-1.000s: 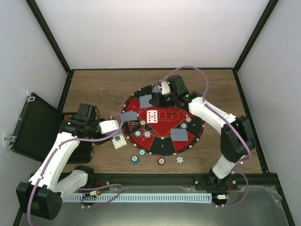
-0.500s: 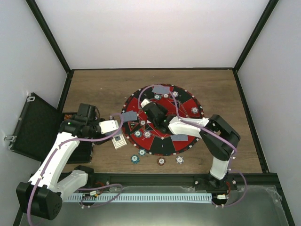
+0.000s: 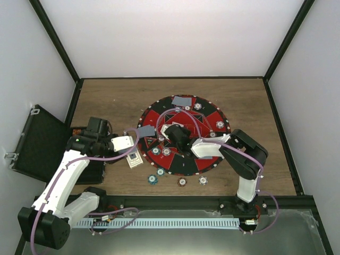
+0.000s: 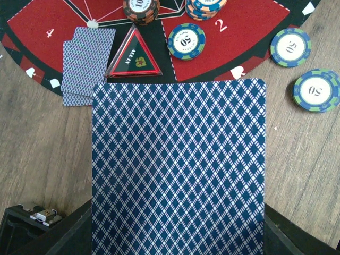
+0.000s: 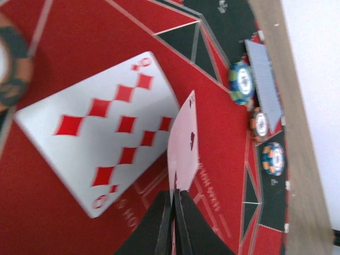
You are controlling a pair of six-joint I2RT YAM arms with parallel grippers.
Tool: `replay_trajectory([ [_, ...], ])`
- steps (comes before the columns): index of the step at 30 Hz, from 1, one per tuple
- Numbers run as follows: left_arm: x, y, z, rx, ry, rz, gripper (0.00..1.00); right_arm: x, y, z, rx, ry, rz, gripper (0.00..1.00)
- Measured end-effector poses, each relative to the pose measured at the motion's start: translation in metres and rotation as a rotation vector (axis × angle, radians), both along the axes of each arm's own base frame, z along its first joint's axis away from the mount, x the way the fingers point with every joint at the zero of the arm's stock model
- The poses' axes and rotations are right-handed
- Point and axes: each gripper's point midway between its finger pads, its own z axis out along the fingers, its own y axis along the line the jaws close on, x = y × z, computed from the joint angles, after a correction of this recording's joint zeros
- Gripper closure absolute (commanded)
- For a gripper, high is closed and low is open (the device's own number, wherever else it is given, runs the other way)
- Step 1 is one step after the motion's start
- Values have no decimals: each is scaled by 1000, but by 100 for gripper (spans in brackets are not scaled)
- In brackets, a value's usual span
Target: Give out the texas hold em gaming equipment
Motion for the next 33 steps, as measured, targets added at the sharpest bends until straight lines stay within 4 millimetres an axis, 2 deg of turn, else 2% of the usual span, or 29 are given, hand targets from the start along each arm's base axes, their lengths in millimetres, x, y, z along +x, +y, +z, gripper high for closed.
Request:
replay_trajectory([
  [2, 0, 1, 0, 3, 0, 1, 76, -8, 3, -8, 0, 43, 17, 88],
  [4, 0, 1, 0, 4, 0, 2, 76, -16, 4, -15, 5, 87, 25, 76],
  [6, 0, 1, 0, 4, 1, 2, 76, -23, 5, -22, 12, 134, 22, 41],
  [7, 0, 1, 0, 4, 0, 2, 76, -26, 4, -23, 20, 155, 11, 31],
  [9, 0, 1, 0, 4, 0, 2, 76, -28, 4, -23, 36, 183, -14, 23],
  [13, 0, 1, 0, 4, 0, 2, 76, -28, 11, -8, 125, 209, -49, 14],
  [16, 0, 1, 0, 4, 0, 1, 76, -31, 12, 15, 210, 201, -75, 2],
  [19, 0, 1, 0, 4, 0, 1, 76, -30, 13, 53, 336, 158, -101, 0],
  [24, 0, 1, 0, 4, 0, 1, 76, -19, 5, 134, 653, 85, -187, 0],
  [26, 0, 1, 0, 4, 1, 2, 76, -12, -5, 162, 828, 111, -221, 0],
  [28, 0, 1, -1, 4, 1, 2, 76, 0, -25, 186, 1021, 157, -258, 0],
  [30, 0, 1, -1, 4, 3, 2, 76, 8, -38, 201, 1172, 212, -270, 0],
  [31, 0, 1, -1, 4, 4, 1, 76, 9, -38, 204, 1232, 260, -263, 0],
  [32, 0, 1, -1, 4, 4, 1, 75, 6, -31, 203, 1283, 332, -242, 0],
  [33, 0, 1, -1, 4, 4, 1, 75, -1, -15, 198, 1324, 441, -209, 0],
])
